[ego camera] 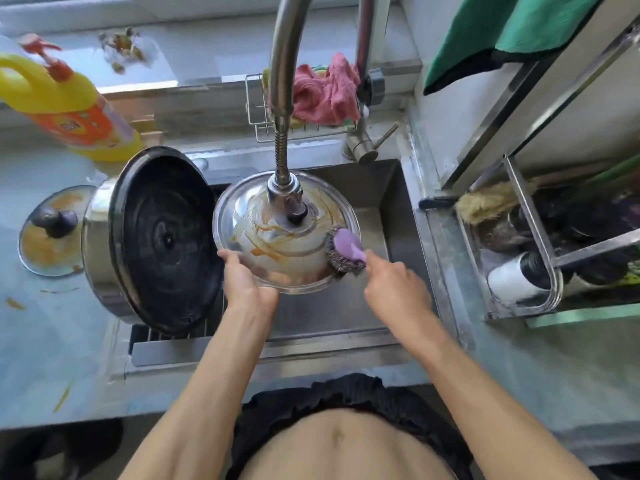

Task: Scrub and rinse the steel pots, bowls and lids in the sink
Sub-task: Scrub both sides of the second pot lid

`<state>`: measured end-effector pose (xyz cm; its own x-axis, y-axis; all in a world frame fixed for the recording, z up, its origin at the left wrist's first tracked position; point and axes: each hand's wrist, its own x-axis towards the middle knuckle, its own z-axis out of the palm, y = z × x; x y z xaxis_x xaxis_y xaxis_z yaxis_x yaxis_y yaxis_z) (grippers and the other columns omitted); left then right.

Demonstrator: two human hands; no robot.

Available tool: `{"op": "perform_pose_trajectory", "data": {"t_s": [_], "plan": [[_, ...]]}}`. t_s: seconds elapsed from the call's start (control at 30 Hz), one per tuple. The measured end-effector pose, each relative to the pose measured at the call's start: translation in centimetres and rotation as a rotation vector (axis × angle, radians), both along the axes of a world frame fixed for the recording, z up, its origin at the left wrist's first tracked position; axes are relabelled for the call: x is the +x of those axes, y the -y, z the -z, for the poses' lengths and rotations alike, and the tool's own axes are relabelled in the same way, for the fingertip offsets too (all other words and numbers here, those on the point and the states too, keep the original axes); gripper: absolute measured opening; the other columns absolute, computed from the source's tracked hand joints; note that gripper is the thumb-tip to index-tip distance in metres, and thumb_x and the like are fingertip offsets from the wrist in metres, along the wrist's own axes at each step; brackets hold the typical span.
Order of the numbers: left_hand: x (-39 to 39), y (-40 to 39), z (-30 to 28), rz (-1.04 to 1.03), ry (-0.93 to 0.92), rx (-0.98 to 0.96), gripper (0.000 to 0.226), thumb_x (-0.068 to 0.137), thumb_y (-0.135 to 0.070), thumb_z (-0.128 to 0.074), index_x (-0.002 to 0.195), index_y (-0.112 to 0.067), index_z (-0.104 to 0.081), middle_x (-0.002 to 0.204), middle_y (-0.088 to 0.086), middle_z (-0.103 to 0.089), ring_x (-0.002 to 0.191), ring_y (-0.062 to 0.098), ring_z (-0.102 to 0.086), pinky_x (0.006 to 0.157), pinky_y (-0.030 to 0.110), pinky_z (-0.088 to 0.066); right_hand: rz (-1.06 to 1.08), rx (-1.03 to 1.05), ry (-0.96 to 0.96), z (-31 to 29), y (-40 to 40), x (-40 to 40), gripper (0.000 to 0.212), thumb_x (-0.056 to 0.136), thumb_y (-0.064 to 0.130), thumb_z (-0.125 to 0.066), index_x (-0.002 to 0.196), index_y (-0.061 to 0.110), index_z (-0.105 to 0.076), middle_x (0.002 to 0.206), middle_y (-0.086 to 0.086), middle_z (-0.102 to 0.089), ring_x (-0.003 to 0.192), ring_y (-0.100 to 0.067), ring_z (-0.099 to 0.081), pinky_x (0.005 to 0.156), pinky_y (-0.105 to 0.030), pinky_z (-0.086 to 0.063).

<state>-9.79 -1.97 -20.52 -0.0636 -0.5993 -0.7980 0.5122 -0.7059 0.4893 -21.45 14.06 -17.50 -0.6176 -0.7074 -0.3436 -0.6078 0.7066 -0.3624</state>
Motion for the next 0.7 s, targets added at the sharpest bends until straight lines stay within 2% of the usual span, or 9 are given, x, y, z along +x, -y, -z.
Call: {"op": "perform_pose_trajectory", "data": {"t_s": [0.1, 0.17, 0.27, 0.33, 0.4, 0.47, 0.53, 0.6, 0.7], "plan": [[0.0, 0.3, 0.2, -0.015, 0.042, 0.002, 0.056, 0.1, -0.056, -0.049, 0.142, -0.02, -0.058, 0.089, 0.002, -0.078, 0.092, 0.026, -0.072, 0.077, 0.055, -0.06, -0.203, -0.013, 0.02, -0.2, -0.1, 2.2, 0.071, 0.088, 0.003, -0.042, 0.147, 0.041, -0.03, 0.093, -0.011, -0.065, 0.078, -0.036, -0.06, 0.06, -0.037, -0.038], [0.0, 0.4, 0.2, -0.007, 0.038, 0.006, 0.051, 0.1, -0.056, -0.049, 0.139, -0.025, -0.06, 0.091, 0.004, -0.078, 0.092, 0.028, -0.072, 0.072, 0.055, -0.06, -0.196, -0.006, 0.027, -0.2, -0.2, 1.2, 0.065, 0.092, 0.007, -0.042, 0.144, 0.044, -0.033, 0.087, -0.009, -0.059, 0.075, -0.035, -0.055, 0.061, -0.036, -0.035], [-0.2, 0.2, 0.5, -0.003, 0.029, -0.001, 0.049, 0.101, -0.057, -0.047, 0.134, -0.025, -0.064, 0.097, 0.004, -0.078, 0.097, 0.028, -0.07, 0.084, 0.061, -0.057, -0.05, 0.074, -0.034, 0.6, 0.5, -1.6, 0.058, 0.091, 0.005, -0.041, 0.141, 0.033, -0.04, 0.096, -0.015, -0.063, 0.087, -0.037, -0.061, 0.065, -0.038, -0.038], [-0.3, -0.3, 0.6, 0.024, 0.058, -0.006, 0.051, 0.101, -0.058, -0.045, 0.131, -0.022, -0.066, 0.107, 0.006, -0.075, 0.105, 0.03, -0.069, 0.095, 0.062, -0.052, -0.17, 0.067, 0.001, 0.8, 0.5, 0.0, 0.061, 0.09, 0.006, -0.042, 0.142, 0.037, -0.036, 0.096, -0.014, -0.065, 0.082, -0.037, -0.06, 0.063, -0.037, -0.036], [-0.6, -0.5, 0.5, 0.061, 0.109, -0.027, 0.05, 0.102, -0.057, -0.044, 0.129, -0.02, -0.065, 0.111, 0.007, -0.074, 0.107, 0.029, -0.068, 0.099, 0.057, -0.052, -0.233, 0.056, 0.053, 1.0, 0.5, 0.5, 0.045, 0.095, 0.014, -0.042, 0.134, 0.035, -0.044, 0.098, -0.014, -0.065, 0.085, -0.038, -0.06, 0.064, -0.037, -0.037], [-0.5, -0.7, 0.7, 0.141, 0.188, -0.056, 0.039, 0.104, -0.051, -0.044, 0.111, -0.02, -0.067, 0.106, 0.004, -0.073, 0.097, 0.025, -0.07, 0.092, 0.048, -0.056, -0.127, 0.095, 0.087, 1.7, 0.8, -2.3, 0.027, 0.101, 0.033, -0.037, 0.117, 0.029, -0.059, 0.105, -0.014, -0.066, 0.097, -0.038, -0.061, 0.07, -0.038, -0.04], [-0.4, -0.7, 0.8, 0.223, 0.231, -0.085, 0.034, 0.105, -0.047, -0.045, 0.096, -0.022, -0.065, 0.087, -0.002, -0.076, 0.082, 0.018, -0.072, 0.08, 0.04, -0.058, -0.076, 0.144, 0.04, 2.0, 1.7, -5.5, 0.037, 0.101, 0.041, -0.033, 0.102, 0.023, -0.066, 0.106, -0.014, -0.066, 0.1, -0.037, -0.061, 0.073, -0.038, -0.042], [-0.6, -0.3, 0.9, 0.284, 0.27, -0.117, 0.034, 0.105, -0.047, -0.047, 0.1, -0.02, -0.067, 0.076, -0.005, -0.077, 0.075, 0.014, -0.074, 0.076, 0.037, -0.059, -0.154, 0.192, -0.095, 1.7, 3.3, -7.7, 0.029, 0.101, 0.031, -0.038, 0.104, 0.017, -0.062, 0.107, -0.017, -0.064, 0.101, -0.039, -0.061, 0.075, -0.038, -0.044], [-1.7, 0.7, 0.3, 0.333, 0.315, -0.158, 0.041, 0.104, -0.047, -0.049, 0.115, -0.011, -0.067, 0.078, -0.002, -0.078, 0.069, 0.012, -0.075, 0.074, 0.037, -0.06, -0.116, 0.173, -0.208, 0.8, 6.2, -10.2, 0.026, 0.099, 0.021, -0.046, 0.12, 0.006, -0.05, 0.115, -0.02, -0.062, 0.105, -0.042, -0.061, 0.071, -0.04, -0.041]]}}
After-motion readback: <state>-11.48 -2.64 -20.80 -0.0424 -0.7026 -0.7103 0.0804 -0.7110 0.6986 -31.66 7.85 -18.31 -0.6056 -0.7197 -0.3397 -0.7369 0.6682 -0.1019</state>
